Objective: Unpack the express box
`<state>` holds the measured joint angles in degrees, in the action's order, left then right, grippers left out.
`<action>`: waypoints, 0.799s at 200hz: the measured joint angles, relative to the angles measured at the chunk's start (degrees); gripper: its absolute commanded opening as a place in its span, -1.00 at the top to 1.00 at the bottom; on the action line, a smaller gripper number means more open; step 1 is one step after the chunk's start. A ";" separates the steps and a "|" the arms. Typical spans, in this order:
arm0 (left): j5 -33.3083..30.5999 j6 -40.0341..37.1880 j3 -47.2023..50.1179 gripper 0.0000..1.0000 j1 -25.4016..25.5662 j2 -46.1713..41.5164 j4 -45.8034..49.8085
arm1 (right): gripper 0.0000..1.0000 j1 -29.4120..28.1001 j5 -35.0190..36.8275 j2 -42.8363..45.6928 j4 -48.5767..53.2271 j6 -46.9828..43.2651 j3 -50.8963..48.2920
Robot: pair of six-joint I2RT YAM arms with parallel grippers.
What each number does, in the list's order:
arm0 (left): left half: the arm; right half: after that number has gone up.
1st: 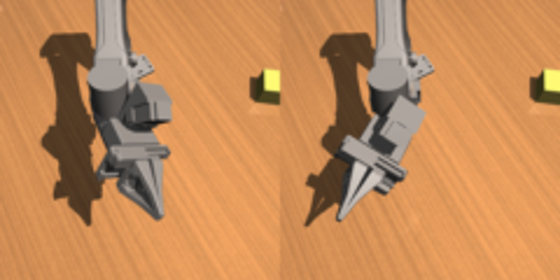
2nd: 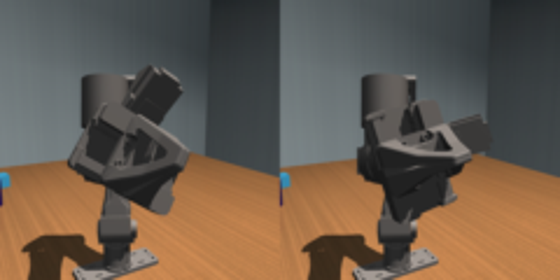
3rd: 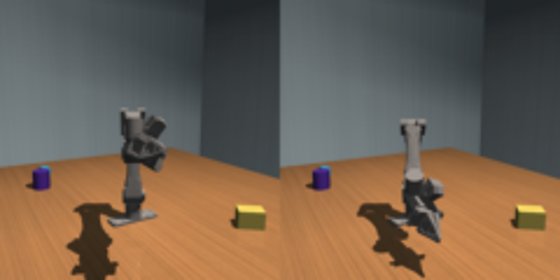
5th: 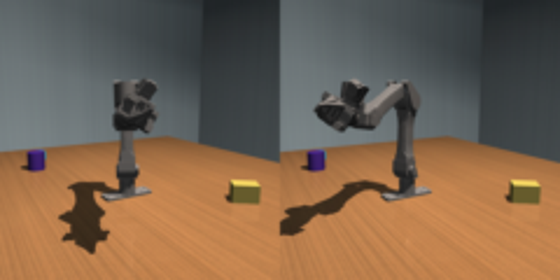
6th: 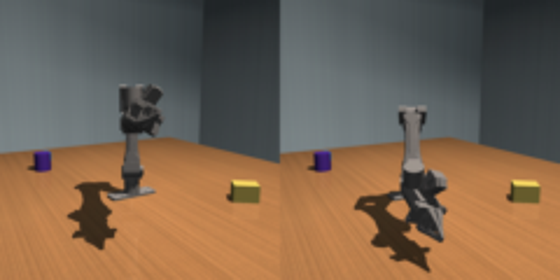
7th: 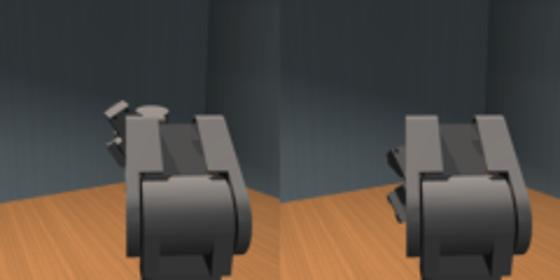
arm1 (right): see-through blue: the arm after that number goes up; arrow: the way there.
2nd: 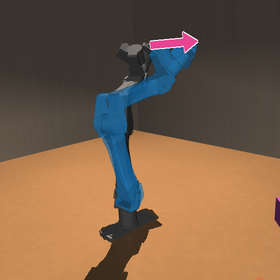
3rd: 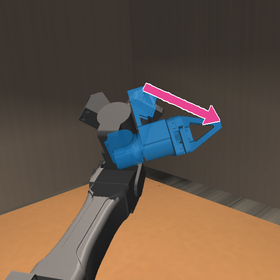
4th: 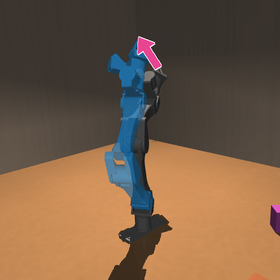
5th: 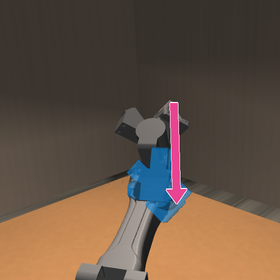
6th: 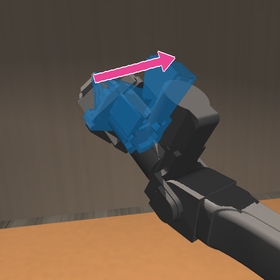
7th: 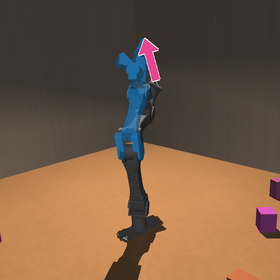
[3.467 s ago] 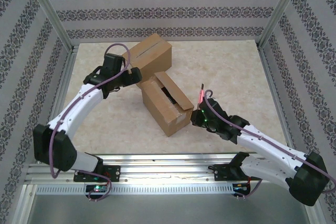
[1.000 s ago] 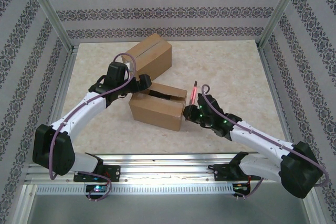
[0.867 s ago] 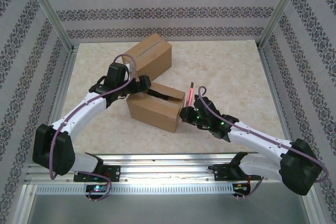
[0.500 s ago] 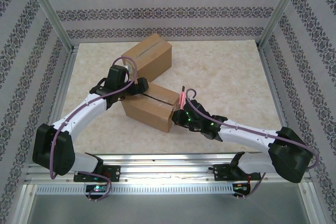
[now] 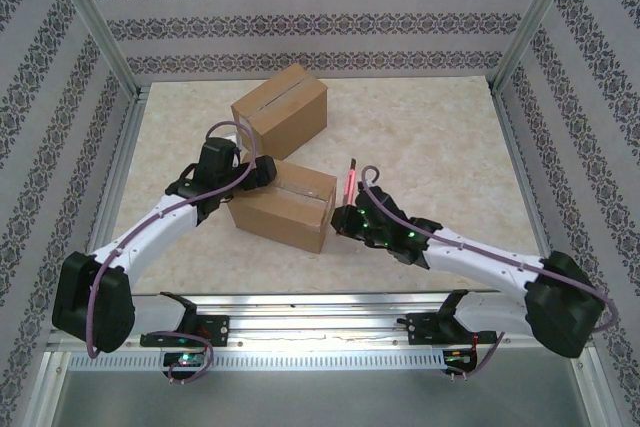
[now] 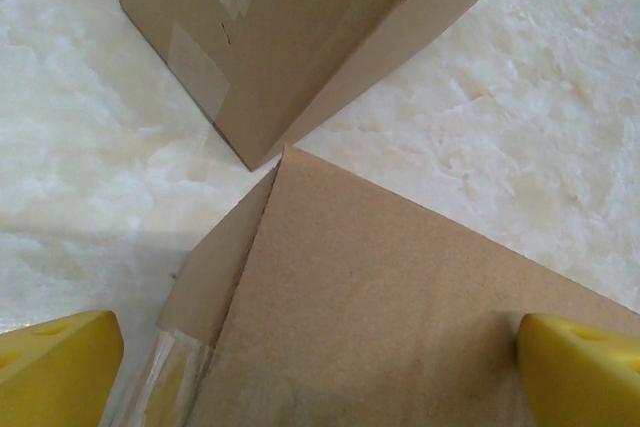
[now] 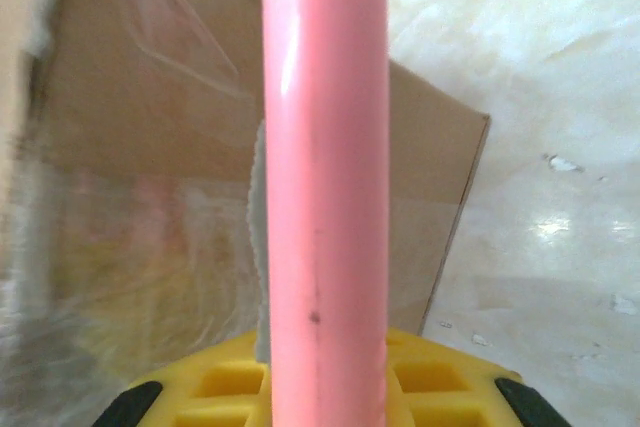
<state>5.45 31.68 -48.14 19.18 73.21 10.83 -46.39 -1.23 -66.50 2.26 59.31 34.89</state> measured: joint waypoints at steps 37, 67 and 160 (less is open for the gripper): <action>-0.79 0.00 2.58 -1.00 0.02 -1.49 -2.89 | 1.00 6.58 -6.80 10.34 5.22 -3.69 -0.02; -2.12 -0.02 5.01 -1.00 0.28 -2.91 -5.75 | 1.00 11.13 -16.15 17.55 8.52 -6.25 -0.24; -8.37 -0.92 6.01 -1.00 0.74 -0.72 -10.78 | 1.00 9.38 -32.50 24.79 8.72 -5.16 -5.44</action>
<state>-2.92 30.76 -42.13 19.92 72.49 0.05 -37.01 -33.74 -41.71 10.98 54.15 29.45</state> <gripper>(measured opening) 0.998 0.153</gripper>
